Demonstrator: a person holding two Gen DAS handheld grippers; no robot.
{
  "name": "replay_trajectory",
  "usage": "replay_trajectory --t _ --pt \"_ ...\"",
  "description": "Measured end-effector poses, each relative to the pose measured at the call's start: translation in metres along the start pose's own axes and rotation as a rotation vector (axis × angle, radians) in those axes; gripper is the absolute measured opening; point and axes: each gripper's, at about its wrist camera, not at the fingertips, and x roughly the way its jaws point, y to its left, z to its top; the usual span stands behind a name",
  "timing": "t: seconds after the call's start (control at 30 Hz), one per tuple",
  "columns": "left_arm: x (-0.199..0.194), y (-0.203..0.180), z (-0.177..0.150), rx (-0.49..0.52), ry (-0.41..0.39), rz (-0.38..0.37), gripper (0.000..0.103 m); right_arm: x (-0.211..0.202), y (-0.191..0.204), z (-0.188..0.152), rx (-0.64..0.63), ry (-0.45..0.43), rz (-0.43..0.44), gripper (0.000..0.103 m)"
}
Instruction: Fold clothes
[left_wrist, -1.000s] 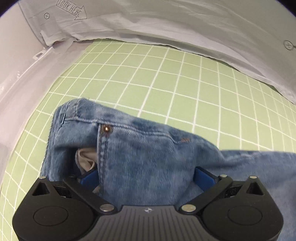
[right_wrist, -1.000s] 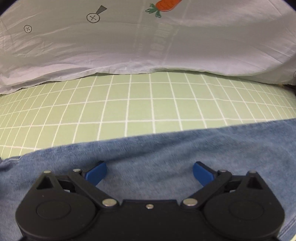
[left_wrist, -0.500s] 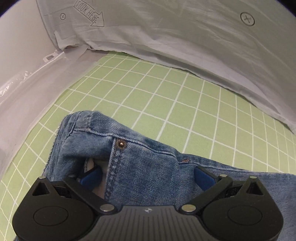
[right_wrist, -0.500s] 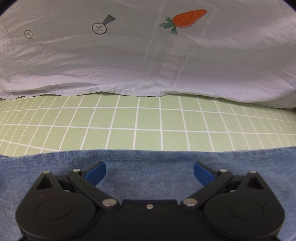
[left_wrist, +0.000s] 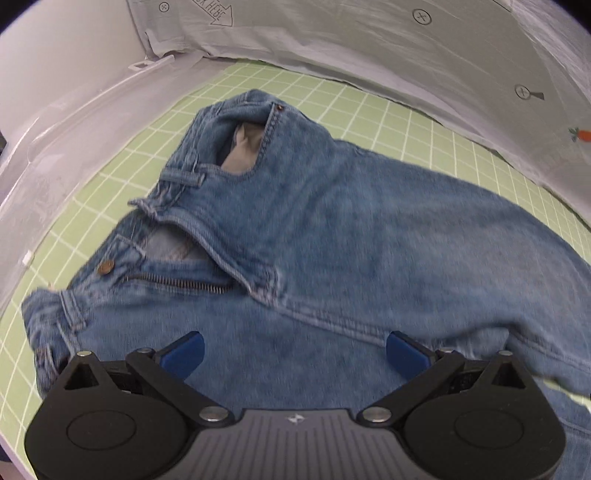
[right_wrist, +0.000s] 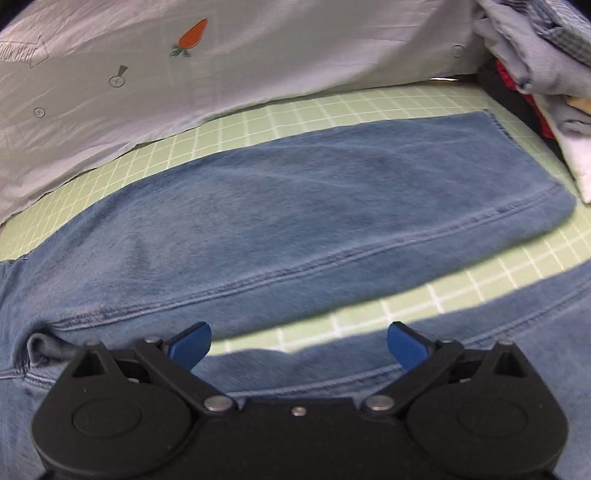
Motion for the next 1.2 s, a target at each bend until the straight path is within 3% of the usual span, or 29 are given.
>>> replay_trajectory --t 0.17,0.57,0.73,0.9,1.03,1.2 --pt "-0.016 -0.021 -0.039 0.041 0.006 -0.013 0.103 -0.023 -0.049 -0.026 0.032 -0.014 -0.086 0.103" --pt "-0.033 -0.078 -0.107 0.097 0.048 -0.026 0.103 -0.057 -0.166 -0.073 0.152 0.003 -0.181 0.103" --pt "-0.035 -0.102 -0.127 0.121 0.062 -0.022 0.103 -0.065 -0.209 -0.075 0.162 -0.028 -0.281 0.103" --pt "-0.04 -0.114 -0.138 0.105 0.068 -0.008 0.103 -0.071 -0.258 -0.079 0.253 -0.04 -0.421 0.103" --pt "-0.043 -0.119 -0.145 0.094 0.076 0.003 0.103 -0.068 -0.286 -0.085 0.32 -0.018 -0.397 0.103" --pt "-0.047 -0.113 -0.151 0.068 0.091 0.011 0.103 -0.064 -0.289 -0.089 0.341 -0.014 -0.344 0.103"
